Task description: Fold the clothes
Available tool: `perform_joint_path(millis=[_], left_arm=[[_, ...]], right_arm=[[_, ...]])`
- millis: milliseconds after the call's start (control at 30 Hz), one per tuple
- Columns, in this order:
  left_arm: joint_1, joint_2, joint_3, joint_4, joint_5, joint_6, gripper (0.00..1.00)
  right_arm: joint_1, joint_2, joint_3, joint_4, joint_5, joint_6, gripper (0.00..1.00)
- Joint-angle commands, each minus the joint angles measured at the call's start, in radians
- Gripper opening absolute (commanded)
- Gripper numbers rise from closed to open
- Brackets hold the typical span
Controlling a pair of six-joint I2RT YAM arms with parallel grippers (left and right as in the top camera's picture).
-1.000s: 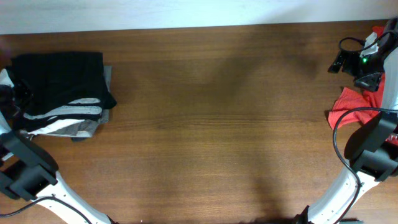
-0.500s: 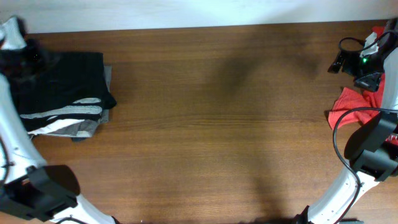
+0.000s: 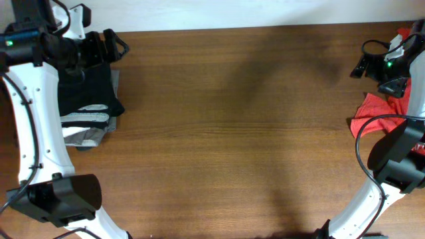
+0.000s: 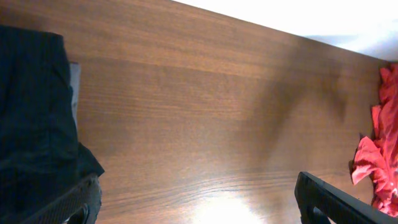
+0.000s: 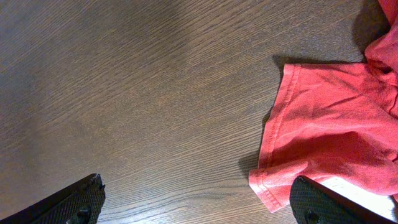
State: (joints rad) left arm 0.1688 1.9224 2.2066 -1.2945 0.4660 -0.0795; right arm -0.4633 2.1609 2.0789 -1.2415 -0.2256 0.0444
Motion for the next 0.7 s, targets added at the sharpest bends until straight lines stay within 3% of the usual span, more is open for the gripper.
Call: perform_joint_path(millis=[0, 333, 667], left_arm=[[-0.01, 0.002, 0.001, 0.002, -0.019, 0.002, 0.99], [-0.009, 0.002, 0.001, -0.002, -0.019, 0.002, 0.99], [-0.009, 0.002, 0.001, -0.002, -0.019, 0.002, 0.99]], right_arm=[[-0.002, -0.027, 0.019, 0.0, 0.002, -0.006, 0.99], [0.021, -0.054, 0.019, 0.0, 0.002, -0.006, 0.99], [0.149, -0.427, 0.019, 0.0, 0.002, -0.006, 0.99]])
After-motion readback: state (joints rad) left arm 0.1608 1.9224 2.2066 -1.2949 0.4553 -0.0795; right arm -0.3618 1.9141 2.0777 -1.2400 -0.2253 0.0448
